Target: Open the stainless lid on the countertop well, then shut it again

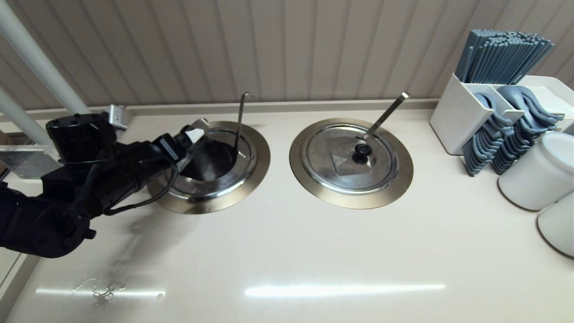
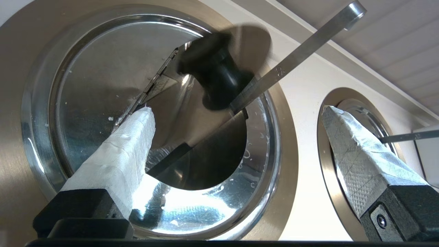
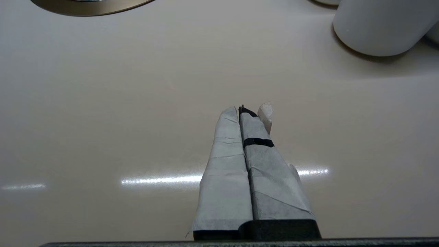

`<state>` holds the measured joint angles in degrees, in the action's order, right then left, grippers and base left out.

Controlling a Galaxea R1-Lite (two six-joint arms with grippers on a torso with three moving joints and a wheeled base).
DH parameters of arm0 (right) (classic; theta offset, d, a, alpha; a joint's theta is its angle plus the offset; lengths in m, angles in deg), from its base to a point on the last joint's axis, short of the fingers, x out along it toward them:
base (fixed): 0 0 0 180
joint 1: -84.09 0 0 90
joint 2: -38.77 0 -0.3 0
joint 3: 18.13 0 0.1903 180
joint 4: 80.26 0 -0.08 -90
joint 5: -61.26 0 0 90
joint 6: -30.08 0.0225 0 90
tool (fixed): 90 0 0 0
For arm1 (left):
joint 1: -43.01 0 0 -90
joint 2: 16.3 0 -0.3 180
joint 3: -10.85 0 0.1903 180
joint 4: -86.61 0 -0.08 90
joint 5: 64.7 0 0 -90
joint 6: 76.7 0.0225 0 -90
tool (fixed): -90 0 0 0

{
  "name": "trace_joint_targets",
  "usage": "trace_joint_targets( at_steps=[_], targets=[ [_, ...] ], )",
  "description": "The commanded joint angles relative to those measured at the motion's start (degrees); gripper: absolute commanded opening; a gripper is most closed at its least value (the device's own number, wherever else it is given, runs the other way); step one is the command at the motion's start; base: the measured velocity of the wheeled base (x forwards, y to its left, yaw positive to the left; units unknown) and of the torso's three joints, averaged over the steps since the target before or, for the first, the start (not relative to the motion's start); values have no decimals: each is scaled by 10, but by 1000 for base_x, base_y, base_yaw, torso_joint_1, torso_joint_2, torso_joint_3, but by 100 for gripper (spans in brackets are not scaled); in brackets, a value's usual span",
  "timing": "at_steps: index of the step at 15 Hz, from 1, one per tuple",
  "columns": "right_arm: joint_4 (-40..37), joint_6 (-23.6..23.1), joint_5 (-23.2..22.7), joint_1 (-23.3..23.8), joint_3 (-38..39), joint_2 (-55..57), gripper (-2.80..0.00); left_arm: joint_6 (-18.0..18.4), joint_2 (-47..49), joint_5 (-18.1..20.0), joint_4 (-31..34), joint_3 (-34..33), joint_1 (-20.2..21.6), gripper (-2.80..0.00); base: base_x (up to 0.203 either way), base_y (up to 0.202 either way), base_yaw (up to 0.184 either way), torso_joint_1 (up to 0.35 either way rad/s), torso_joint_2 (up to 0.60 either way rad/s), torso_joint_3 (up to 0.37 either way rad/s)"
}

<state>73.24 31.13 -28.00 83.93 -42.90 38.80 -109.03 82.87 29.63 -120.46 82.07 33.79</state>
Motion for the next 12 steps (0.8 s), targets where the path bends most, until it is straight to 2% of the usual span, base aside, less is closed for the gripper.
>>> trace_joint_targets(
  at_steps=[1, 12],
  targets=[
    [0, 0, 0, 0, 0, 0, -280, -2, -6, 0, -3, -4, -5, 0, 0, 0, 0, 0, 0, 0],
    [0, 0, 0, 0, 0, 0, -280, 3, -8, -4, 0, -7, -9, 0, 0, 0, 0, 0, 0, 0]
  ],
)
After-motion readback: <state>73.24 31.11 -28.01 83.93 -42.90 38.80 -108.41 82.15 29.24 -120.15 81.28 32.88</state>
